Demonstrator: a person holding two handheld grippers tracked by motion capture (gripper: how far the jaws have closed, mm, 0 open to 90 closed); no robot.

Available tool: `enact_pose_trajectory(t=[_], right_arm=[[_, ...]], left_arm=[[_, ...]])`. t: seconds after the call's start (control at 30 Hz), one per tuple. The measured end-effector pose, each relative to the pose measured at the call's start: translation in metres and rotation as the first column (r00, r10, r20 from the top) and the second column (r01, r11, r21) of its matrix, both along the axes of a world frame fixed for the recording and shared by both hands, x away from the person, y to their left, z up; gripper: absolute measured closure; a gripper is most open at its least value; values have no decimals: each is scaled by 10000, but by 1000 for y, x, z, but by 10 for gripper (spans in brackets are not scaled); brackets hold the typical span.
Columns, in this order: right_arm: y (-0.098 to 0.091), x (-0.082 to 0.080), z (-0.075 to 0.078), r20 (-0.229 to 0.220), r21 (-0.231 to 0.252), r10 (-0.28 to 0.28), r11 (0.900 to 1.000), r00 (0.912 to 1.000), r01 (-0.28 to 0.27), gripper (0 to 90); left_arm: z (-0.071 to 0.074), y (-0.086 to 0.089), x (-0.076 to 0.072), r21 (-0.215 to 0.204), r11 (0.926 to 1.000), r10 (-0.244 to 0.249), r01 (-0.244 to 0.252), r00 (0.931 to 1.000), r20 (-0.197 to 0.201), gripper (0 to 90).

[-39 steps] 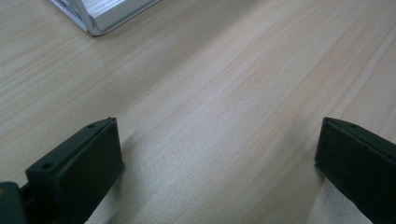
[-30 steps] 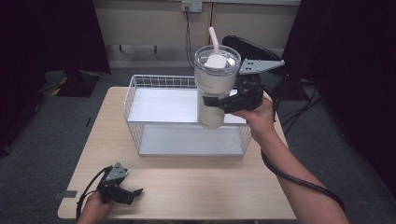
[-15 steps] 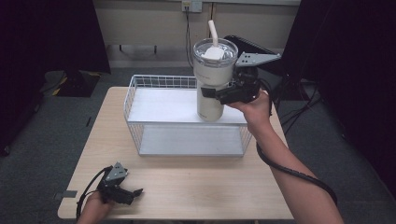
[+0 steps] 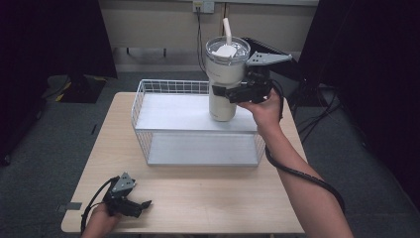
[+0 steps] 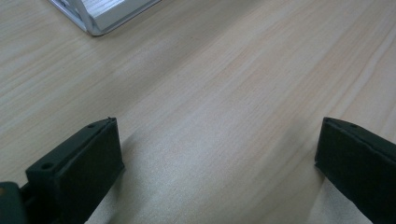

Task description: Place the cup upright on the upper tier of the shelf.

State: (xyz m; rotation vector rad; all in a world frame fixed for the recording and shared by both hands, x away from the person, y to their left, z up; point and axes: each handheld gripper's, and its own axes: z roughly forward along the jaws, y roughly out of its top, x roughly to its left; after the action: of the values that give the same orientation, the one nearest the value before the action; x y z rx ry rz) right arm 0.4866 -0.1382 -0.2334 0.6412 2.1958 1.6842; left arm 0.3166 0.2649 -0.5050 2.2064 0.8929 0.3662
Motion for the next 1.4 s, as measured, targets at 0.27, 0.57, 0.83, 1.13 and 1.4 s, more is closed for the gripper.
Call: enact_pose_trajectory(t=[0.27,0.57,0.83,1.13,1.4], right_arm=[[4,10,-11,173,-105,-543,9985,9984,545,101],[7,16,-16,262,-116,-654,9978,9975,657,101],[10,18,-23,273,-114,-673,9976,9974,676,101],[8,19,-26,222,99,-670,9977,9975,668,99],[7,20,-26,164,151,-691,9975,9975,689,97]], left_arm=[[0,0,0,2,10000,-1,1,10000,3,0],[0,0,0,1,10000,0,0,10000,3,0],[0,0,0,0,10000,0,0,10000,1,0],[0,0,0,4,10000,-1,1,10000,3,0],[0,0,0,2,10000,1,-1,10000,1,0]])
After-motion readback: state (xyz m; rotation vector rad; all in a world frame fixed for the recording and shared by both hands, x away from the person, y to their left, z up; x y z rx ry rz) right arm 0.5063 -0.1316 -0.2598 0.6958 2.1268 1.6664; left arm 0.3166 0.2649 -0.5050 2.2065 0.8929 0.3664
